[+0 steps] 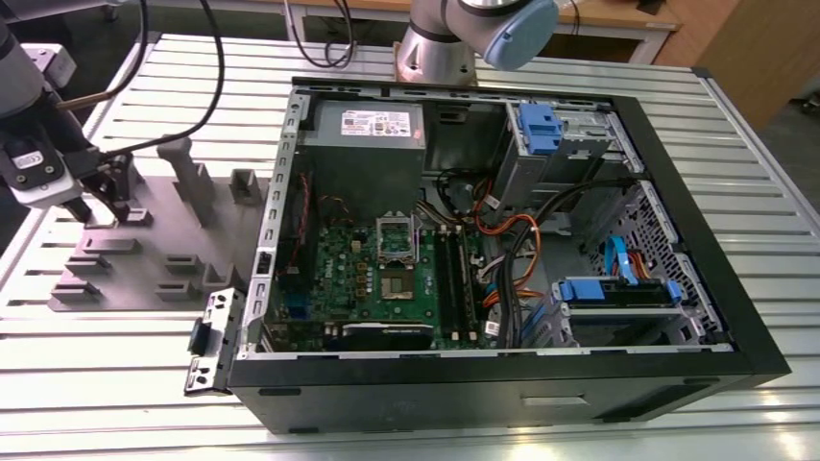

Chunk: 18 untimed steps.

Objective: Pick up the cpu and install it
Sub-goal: 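Pick up the cpu and move it towards the insertion slot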

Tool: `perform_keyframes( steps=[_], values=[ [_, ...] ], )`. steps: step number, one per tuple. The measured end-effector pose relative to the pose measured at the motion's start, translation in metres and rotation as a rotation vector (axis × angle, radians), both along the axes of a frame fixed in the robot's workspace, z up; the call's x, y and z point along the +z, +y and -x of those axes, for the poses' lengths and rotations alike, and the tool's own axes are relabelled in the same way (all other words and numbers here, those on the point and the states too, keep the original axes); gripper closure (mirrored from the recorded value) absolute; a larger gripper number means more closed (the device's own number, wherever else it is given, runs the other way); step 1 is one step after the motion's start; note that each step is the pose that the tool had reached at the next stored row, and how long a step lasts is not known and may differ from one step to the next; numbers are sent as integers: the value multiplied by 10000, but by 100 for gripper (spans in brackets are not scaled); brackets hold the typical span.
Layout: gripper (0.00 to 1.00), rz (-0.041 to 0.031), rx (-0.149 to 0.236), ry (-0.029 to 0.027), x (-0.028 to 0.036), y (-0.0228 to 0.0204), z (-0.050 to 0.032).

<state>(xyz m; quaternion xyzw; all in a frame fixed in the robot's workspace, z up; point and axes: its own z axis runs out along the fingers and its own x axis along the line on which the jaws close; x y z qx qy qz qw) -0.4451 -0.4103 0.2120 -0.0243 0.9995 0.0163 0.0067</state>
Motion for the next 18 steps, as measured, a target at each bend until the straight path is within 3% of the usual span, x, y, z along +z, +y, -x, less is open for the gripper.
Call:
perform_keyframes(
  steps=[18],
  values=[
    [53, -1, 0, -2, 64, 0, 0]
  ],
)
